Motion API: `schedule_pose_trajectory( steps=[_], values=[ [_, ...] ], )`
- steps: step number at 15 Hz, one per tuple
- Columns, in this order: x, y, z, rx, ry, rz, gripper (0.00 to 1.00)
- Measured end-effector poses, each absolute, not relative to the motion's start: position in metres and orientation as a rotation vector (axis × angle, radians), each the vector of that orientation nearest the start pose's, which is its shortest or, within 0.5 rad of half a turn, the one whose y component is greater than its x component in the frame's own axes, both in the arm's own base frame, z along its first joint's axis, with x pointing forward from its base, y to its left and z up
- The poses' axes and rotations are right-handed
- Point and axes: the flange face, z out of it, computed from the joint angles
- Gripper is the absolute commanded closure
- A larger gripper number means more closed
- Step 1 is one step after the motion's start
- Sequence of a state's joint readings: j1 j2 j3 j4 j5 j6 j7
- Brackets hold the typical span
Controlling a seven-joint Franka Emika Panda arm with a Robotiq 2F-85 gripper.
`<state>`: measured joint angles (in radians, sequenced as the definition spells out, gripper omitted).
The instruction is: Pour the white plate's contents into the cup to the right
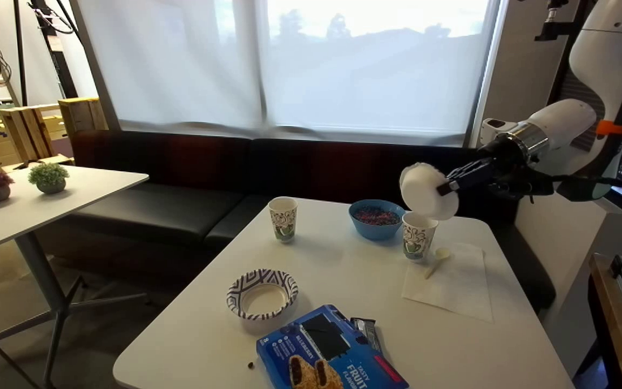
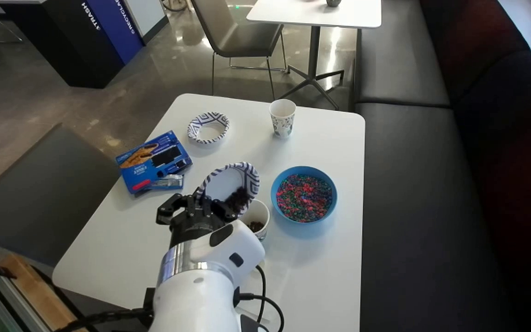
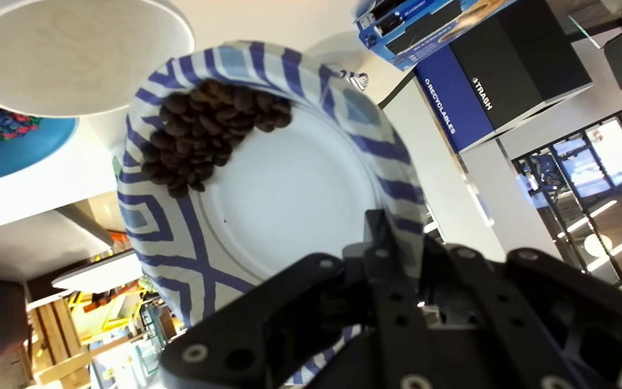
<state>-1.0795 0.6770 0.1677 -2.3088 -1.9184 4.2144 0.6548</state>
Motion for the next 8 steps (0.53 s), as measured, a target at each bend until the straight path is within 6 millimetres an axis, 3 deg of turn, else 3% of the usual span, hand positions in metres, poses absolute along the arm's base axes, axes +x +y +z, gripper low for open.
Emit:
schedule_pose_trajectory(
  steps=[8],
  values=[
    [0.3299,-0.2085,0.1898,-2.137,-0.531,-1.126,0.98]
  ],
)
